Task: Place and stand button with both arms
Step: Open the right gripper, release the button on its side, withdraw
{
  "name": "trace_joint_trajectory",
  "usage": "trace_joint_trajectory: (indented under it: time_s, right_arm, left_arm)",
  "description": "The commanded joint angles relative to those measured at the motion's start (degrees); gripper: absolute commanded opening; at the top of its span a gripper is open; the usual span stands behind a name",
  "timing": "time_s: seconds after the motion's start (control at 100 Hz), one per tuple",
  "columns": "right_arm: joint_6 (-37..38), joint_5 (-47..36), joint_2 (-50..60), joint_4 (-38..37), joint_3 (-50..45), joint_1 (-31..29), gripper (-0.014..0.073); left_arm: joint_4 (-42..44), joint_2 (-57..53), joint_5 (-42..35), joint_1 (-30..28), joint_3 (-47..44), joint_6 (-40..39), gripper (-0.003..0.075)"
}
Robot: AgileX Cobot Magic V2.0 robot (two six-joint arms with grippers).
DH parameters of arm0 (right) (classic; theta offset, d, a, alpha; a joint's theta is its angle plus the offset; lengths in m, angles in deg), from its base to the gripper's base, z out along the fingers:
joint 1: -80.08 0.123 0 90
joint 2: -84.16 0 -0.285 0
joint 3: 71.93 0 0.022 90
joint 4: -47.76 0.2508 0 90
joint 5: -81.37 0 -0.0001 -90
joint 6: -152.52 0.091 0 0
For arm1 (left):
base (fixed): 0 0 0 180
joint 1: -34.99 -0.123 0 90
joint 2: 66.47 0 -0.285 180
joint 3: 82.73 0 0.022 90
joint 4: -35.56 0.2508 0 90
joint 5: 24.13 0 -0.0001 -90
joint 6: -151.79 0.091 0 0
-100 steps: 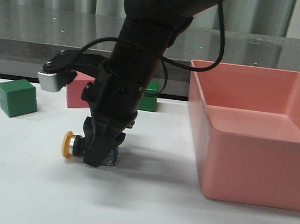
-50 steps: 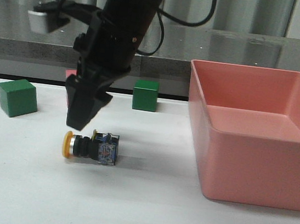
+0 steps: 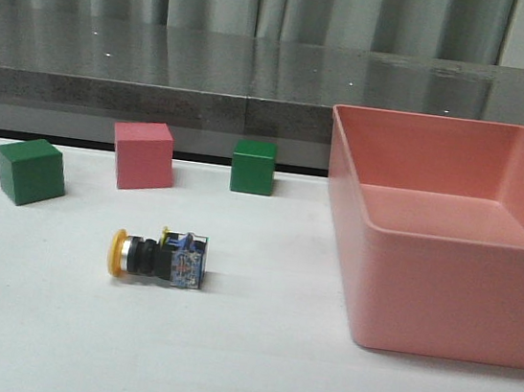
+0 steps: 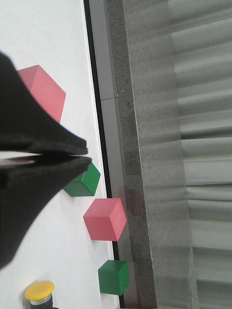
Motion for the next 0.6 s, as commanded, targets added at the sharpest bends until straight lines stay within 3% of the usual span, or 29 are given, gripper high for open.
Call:
trace_joint_trajectory:
  time_s: [0.0,0.16,0.26,0.44,0.59]
  right_arm:
    - [3.4,-0.2,5.7,0.3,1.8,-4.3,-0.006]
    - [4.7,0.1,10.5,0.3,0.8,-12.2,-0.006]
    - [4.7,-4.2,15.8,0.3,-4.1,-15.9,-0.006]
    - [4.8,-16.3,28.8,0.3,-23.4,-20.7,-0.006]
    - [4.8,-27.1,40.5,0.4,-41.6,-21.3,-0.006]
  left_arm:
    - [0.0,-1.7,-4.5,0.3,-1.8,-0.6,-0.0019]
    - [0.0,-1.7,-4.5,0.3,-1.8,-0.6,-0.0019]
    - [0.0,-1.7,-4.5,0.3,-1.8,-0.6,-0.0019]
    - [0.0,-1.7,-4.5,0.3,-1.8,-0.6,-0.0019]
    - [0.0,-1.7,-4.5,0.3,-1.8,-0.6,-0.0019]
